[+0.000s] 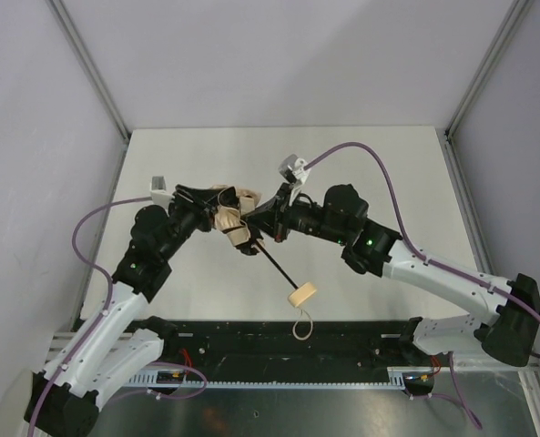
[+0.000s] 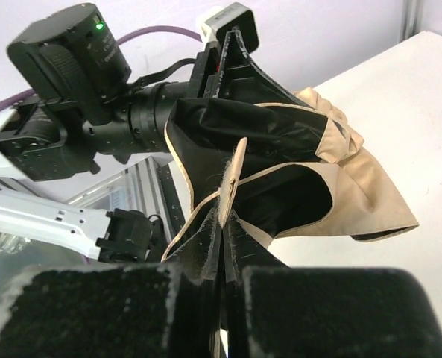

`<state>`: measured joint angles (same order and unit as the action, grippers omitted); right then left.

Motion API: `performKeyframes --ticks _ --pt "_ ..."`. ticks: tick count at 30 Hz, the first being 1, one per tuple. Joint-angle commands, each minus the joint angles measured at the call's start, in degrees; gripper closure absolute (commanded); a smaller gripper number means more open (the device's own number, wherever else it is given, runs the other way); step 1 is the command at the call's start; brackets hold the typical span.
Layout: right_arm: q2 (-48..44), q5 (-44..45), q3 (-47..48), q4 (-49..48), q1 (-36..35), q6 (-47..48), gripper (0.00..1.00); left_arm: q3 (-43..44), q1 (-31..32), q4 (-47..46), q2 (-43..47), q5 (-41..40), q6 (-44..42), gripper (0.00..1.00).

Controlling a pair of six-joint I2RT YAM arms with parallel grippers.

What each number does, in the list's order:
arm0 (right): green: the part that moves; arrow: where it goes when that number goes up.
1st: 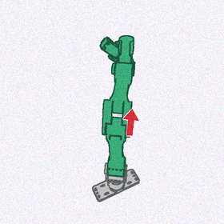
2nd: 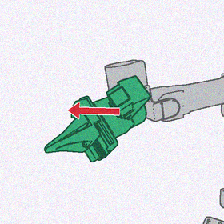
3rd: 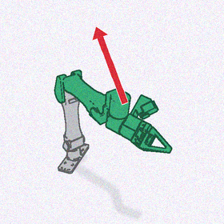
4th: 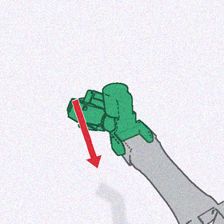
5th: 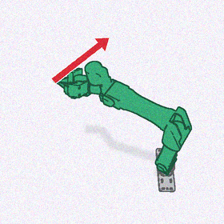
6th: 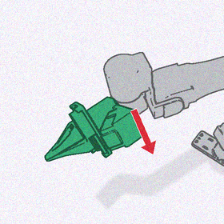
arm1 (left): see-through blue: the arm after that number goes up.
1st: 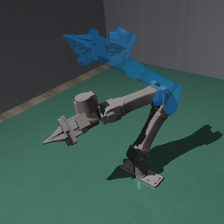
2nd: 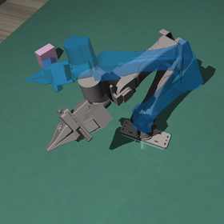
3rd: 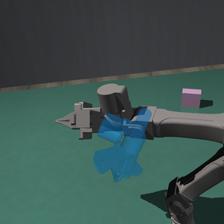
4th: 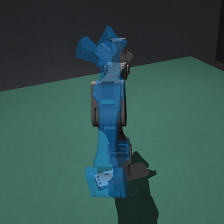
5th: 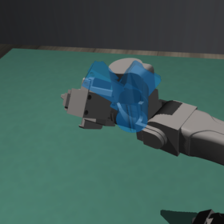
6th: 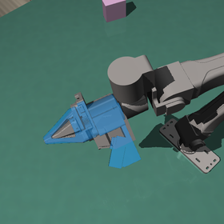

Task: Put away the umbrella

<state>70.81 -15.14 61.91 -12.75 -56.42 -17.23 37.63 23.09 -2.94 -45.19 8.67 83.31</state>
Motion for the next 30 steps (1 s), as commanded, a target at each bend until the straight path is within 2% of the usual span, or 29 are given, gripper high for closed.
performKeyframes --ticks 1,6,9,14,17,21,24,30 --pt "0.86 -6.94 8.28 -8.36 -4.81 4.61 1.00 0.34 0.96 8.50 -0.95 -8.33 -8.22 1.00" --pt "0.81 -7.13 12.26 6.10 -9.44 19.27 1.00 3.35 1.04 14.68 -2.74 -10.30 -9.50 1.00" --pt "1.88 -1.65 15.32 12.55 -13.75 24.87 1.00 4.30 1.00 16.56 -4.52 -10.72 -9.35 1.00" --pt "2.72 6.13 16.04 11.17 -18.99 23.82 1.00 4.47 1.00 17.04 -6.07 -11.56 -8.81 1.00" --pt "2.61 7.46 14.85 9.45 -21.87 26.48 1.00 5.27 0.92 17.95 -6.40 -11.49 -8.75 1.00" --pt "3.62 7.71 15.77 15.15 -21.50 32.13 1.00 7.59 0.78 20.54 -7.21 -10.78 -9.53 1.00" --pt "4.82 11.51 16.40 21.01 -21.23 36.11 1.00 8.47 0.83 21.82 -7.22 -10.18 -10.28 1.00" --pt "8.33 13.23 14.90 21.36 -17.31 33.60 1.00 8.49 1.28 22.38 -7.27 -8.02 -11.88 1.00"
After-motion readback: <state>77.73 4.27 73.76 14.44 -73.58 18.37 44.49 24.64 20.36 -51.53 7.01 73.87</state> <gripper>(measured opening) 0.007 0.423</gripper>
